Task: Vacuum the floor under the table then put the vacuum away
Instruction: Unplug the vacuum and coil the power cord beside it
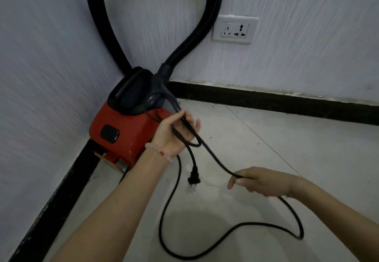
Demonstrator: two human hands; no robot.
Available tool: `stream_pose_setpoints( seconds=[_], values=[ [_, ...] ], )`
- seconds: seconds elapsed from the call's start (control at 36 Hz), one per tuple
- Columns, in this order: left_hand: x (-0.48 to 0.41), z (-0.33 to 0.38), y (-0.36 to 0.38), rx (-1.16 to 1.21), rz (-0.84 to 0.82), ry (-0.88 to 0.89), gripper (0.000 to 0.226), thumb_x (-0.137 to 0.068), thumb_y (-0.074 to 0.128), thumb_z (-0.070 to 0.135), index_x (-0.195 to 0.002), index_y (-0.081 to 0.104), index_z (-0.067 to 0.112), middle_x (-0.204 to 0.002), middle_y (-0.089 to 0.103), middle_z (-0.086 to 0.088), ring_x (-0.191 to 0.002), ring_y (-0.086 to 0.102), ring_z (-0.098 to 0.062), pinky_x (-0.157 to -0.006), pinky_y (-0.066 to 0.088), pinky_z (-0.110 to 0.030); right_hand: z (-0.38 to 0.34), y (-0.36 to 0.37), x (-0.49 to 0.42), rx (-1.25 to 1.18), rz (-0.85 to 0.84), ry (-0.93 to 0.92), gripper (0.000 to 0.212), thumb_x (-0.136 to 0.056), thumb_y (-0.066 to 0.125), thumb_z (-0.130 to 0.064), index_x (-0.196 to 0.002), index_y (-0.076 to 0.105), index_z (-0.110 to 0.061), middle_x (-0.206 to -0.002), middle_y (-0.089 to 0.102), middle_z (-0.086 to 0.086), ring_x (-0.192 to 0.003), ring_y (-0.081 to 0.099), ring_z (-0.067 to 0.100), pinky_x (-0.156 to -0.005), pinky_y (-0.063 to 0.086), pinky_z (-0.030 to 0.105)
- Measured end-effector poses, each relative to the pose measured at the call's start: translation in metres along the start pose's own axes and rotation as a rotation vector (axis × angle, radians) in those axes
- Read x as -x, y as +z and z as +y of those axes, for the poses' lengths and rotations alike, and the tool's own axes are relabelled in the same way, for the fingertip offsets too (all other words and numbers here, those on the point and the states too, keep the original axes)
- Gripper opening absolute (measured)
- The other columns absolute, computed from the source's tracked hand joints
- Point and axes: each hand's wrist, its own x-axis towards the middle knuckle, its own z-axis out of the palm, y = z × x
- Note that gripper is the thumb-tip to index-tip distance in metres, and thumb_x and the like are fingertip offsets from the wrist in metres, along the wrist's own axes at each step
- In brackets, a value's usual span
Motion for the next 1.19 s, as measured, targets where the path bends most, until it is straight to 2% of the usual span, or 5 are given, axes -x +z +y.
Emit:
stream_pose_setpoints(
  seconds=[0.08,0.36,0.67,0.94,1.19],
  values=[
    [0.005,-0.016,0.000,-0.217,-0.016,-0.222,0.022,-0.092,0.050,0.008,-0.073,0.062,0.006,-0.077,0.057,-0.004,-0.061,0.064,-0.013,-0.069,0.060,-0.032,-0.009,0.002,-0.011,0.451,0.162,-0.068,0.035,-0.099,0.040,-0.035,-0.133,0.052,-0.032,-0.114,0.057,-0.002,-0.109,0.055,0.018,-0.081,0.035,0.020],
    [0.014,-0.055,-0.004,-0.825,-0.054,-0.403,0.021,-0.090,0.056,0.015,-0.110,0.058,0.008,-0.129,0.058,-0.019,-0.124,0.056,-0.030,-0.105,0.042,-0.053,-0.031,-0.006,-0.031,0.379,0.774,-0.061,0.041,-0.078,0.067,-0.046,-0.110,0.055,-0.023,-0.090,0.064,-0.005,-0.085,0.063,0.020,-0.069,0.051,0.033],
    [0.019,-0.047,-0.001,-0.913,-0.103,-0.411,0.021,-0.094,0.044,0.005,-0.095,0.064,0.009,-0.049,0.043,0.007,-0.043,0.039,-0.003,-0.043,0.035,-0.015,-0.006,-0.037,-0.013,-0.261,0.555,-0.099,0.017,-0.076,0.076,-0.030,-0.085,0.069,-0.017,-0.067,0.062,-0.001,-0.059,0.049,0.010,-0.053,0.040,0.018],
    [0.012,-0.026,-0.007,-0.196,-0.157,-0.032,0.025,-0.084,0.045,0.007,-0.077,0.066,0.017,-0.046,0.042,0.007,-0.040,0.040,-0.003,-0.044,0.039,-0.014,0.018,-0.012,-0.013,-0.601,0.464,-0.116,0.020,-0.095,0.053,-0.016,-0.109,0.067,-0.018,-0.096,0.073,0.003,-0.092,0.069,0.009,-0.092,0.051,0.023],
    [0.009,-0.051,-0.014,-0.636,0.133,-0.001,0.013,-0.088,0.062,0.008,-0.096,0.062,0.018,-0.074,0.060,0.002,-0.064,0.060,-0.009,-0.058,0.052,-0.022,-0.015,0.009,-0.027,-0.314,0.513,-0.142,0.027,-0.100,0.042,-0.016,-0.118,0.061,-0.021,-0.059,0.056,-0.002,-0.046,0.042,0.005,-0.045,0.037,0.011]
  ],
)
